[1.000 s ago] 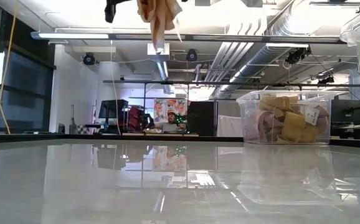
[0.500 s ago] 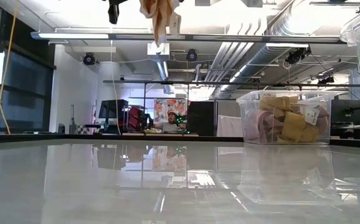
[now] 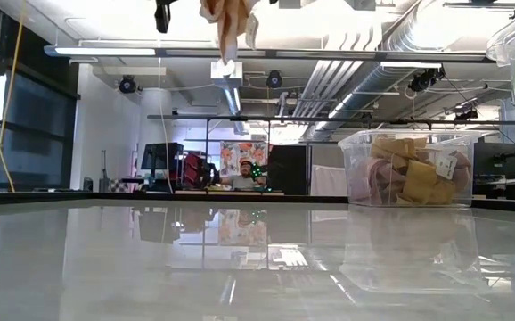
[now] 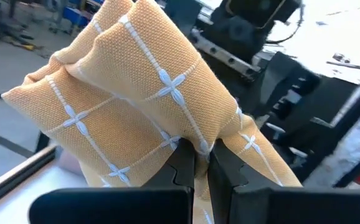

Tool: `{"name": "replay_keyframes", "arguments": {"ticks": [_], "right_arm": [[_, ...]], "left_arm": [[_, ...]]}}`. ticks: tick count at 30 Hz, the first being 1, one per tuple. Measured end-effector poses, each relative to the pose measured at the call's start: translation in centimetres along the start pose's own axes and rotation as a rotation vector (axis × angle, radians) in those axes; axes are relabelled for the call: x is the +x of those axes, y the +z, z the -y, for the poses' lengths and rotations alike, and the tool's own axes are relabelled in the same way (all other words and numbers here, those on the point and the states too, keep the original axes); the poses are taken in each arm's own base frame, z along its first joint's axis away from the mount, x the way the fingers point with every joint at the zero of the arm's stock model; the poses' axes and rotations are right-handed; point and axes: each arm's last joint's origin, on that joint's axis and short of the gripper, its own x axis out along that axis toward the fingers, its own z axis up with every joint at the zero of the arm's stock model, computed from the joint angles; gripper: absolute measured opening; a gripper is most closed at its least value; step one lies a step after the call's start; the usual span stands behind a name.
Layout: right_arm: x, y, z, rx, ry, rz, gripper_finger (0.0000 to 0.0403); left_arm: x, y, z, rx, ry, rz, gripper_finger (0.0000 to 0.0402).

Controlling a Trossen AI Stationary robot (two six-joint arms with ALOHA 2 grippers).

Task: Sort microfiber towel by color & place in baskets
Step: Put the light yellow towel into the top transparent bin

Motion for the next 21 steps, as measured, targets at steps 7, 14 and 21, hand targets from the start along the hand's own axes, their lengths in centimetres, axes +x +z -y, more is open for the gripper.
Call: {"name": "replay_keyframes", "arguments": {"ticks": [7, 14, 21], "right_arm": [[1.6, -3.1, -1.7, -0.02, 0.096, -0.059, 0.0307], [2.8, -4.2, -3.2, -0.039, 0.088, -0.032, 0.0307], [3.9, -4.9, -3.2, -0.039, 0.061, -0.025, 0.0276]], "left_arm": [[0.0, -0.1, 0.1, -0.001, -0.035, -0.019, 0.0003], [0.0, -0.2, 0.2, -0.003, -0.086, -0.044, 0.0003], [0.0, -0.2, 0.2, -0.003, -0.085, -0.044, 0.0003]]}}
